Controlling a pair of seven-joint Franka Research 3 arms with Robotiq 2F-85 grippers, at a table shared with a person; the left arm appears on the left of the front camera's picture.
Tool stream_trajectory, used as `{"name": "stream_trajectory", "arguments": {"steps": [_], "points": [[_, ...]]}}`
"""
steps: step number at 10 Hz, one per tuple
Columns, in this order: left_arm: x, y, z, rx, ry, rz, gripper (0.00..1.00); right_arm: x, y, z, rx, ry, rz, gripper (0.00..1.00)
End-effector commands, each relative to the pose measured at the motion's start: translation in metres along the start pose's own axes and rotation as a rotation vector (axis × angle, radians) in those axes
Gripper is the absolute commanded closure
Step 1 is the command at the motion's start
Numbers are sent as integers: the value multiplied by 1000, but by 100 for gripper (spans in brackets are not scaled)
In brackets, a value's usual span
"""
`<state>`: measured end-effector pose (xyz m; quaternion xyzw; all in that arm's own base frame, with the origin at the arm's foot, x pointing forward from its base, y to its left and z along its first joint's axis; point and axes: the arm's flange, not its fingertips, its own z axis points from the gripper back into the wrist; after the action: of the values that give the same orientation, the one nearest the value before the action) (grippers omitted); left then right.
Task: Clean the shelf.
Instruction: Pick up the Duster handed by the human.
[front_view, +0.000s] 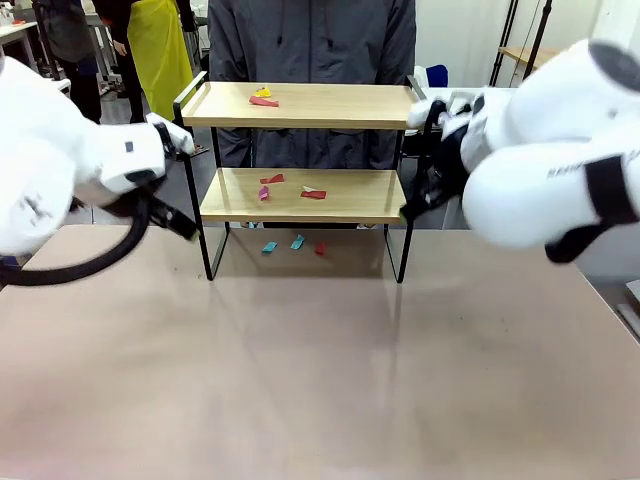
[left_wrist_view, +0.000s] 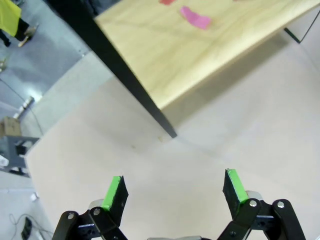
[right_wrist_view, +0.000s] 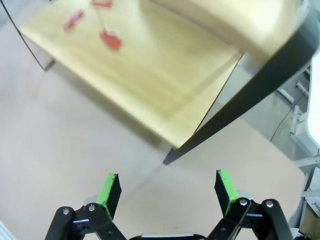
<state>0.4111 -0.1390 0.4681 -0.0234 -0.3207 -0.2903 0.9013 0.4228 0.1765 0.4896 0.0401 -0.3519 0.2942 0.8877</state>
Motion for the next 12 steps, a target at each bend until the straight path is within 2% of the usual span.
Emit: {"name": "stream_trajectory", "arguments": {"steps": [1, 3, 5, 7, 8, 9, 10, 11, 12], "points": [[6, 39, 32, -109, 24, -92, 0, 4, -29, 26, 86, -24, 22, 0], [0, 90, 55, -328, 11, -232, 0, -3, -74, 54, 184, -68, 110, 0], [-25, 132, 62, -510, -82, -373, 0, -27, -131, 64, 249, -94, 192, 0], [-51, 162, 58, -559, -176, -464, 0, -64, -188, 61, 294, -154, 229, 0], [-58, 167, 56, -565, -198, -479, 0, -78, -205, 57, 321, -198, 230, 0], [-62, 167, 51, -546, -204, -477, 0, -89, -215, 51, 334, -248, 208, 0], [-59, 160, 47, -472, -147, -495, 0, -93, -212, 46, 320, -246, 173, 0], [-72, 167, 62, -548, -198, -468, 0, -92, -203, 70, 281, -192, 213, 0], [-72, 167, 62, -548, -198, -468, 0, -92, -203, 70, 281, -192, 213, 0]]}}
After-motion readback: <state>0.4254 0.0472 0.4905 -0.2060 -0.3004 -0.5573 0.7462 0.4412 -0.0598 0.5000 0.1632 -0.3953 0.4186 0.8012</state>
